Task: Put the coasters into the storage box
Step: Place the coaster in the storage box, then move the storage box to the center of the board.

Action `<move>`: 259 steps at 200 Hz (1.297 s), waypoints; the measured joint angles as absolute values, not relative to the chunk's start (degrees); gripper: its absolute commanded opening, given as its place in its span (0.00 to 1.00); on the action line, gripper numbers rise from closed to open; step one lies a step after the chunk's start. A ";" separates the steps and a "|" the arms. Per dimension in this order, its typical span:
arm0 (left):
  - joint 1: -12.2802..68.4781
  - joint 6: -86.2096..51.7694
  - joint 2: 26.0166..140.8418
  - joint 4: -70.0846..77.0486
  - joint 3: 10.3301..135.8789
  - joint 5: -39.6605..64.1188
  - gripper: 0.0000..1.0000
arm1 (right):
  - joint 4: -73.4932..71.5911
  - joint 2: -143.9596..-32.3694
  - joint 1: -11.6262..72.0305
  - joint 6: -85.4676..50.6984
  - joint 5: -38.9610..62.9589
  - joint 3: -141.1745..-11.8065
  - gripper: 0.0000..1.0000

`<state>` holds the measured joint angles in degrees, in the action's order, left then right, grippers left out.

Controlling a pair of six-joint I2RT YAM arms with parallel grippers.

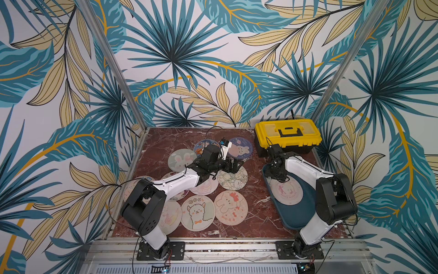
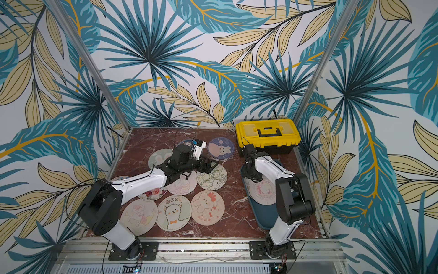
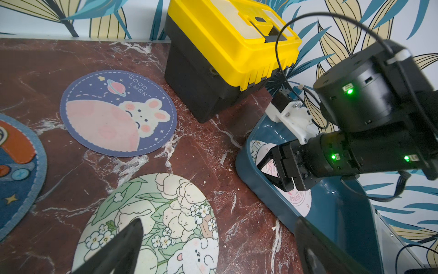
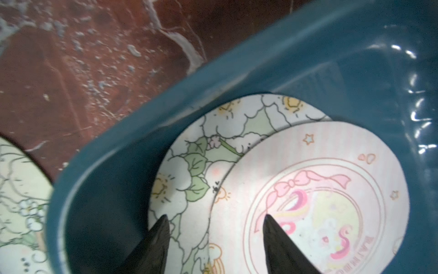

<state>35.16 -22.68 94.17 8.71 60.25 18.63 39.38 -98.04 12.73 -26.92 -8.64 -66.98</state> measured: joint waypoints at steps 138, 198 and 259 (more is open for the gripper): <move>35.16 -21.37 93.38 8.73 60.12 16.45 1.00 | 33.04 -107.24 12.75 -26.17 -1.26 -77.58 0.68; 35.16 -21.39 93.01 7.03 59.37 11.62 1.00 | 34.61 -98.10 14.46 -26.02 -3.20 -74.48 0.68; 35.16 -23.22 95.77 0.49 59.42 8.51 1.00 | 34.98 -90.67 22.44 -25.89 -2.09 -73.80 0.68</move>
